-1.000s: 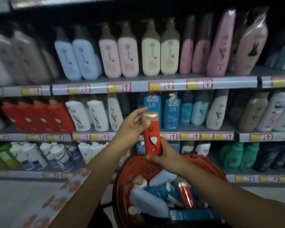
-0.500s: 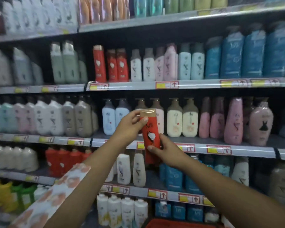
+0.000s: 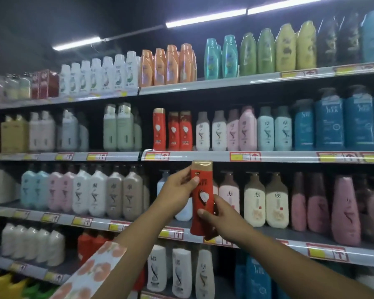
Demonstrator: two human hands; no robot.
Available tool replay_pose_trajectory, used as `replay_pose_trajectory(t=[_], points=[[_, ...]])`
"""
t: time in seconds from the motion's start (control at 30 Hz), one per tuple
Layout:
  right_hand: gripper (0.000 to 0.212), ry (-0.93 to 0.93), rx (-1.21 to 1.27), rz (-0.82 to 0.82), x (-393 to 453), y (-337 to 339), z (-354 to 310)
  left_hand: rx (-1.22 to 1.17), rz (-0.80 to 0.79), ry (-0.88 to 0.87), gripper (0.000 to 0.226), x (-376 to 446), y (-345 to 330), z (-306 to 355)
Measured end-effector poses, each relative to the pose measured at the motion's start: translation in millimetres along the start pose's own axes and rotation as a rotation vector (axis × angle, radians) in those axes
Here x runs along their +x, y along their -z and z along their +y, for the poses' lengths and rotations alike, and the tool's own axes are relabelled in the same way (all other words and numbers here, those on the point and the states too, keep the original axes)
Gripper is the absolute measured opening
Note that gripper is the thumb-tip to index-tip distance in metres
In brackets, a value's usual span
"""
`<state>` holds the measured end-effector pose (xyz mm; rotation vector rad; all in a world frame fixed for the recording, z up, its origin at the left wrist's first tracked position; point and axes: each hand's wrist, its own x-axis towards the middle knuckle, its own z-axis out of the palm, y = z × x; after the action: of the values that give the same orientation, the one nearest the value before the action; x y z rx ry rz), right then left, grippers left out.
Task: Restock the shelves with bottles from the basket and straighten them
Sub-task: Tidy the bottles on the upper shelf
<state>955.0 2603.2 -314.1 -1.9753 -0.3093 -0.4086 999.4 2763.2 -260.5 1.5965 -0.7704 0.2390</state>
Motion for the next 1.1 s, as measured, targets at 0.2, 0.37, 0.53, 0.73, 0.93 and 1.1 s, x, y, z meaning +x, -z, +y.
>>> replay_pose_trajectory(t=[0.2,0.37,0.53,0.73,0.93,1.1], points=[[0.038,0.116,-0.014,0.041,73,19,-61,0.097,0.033,-0.038,0.03,50,26,21],[0.036,0.174,-0.024,0.107,157,35,-101,0.109,0.069,-0.068,0.029,106,46,33],[0.037,0.159,-0.028,0.114,231,32,-97,0.128,0.088,0.002,0.03,164,63,22],[0.035,0.162,-0.052,0.155,295,29,-81,0.116,0.112,-0.003,0.049,216,79,-11],[0.028,0.173,-0.112,0.217,336,25,-65,0.051,0.095,-0.039,0.034,235,78,-35],[0.036,0.152,-0.096,0.203,345,25,-58,0.086,0.138,0.014,0.031,245,75,-43]])
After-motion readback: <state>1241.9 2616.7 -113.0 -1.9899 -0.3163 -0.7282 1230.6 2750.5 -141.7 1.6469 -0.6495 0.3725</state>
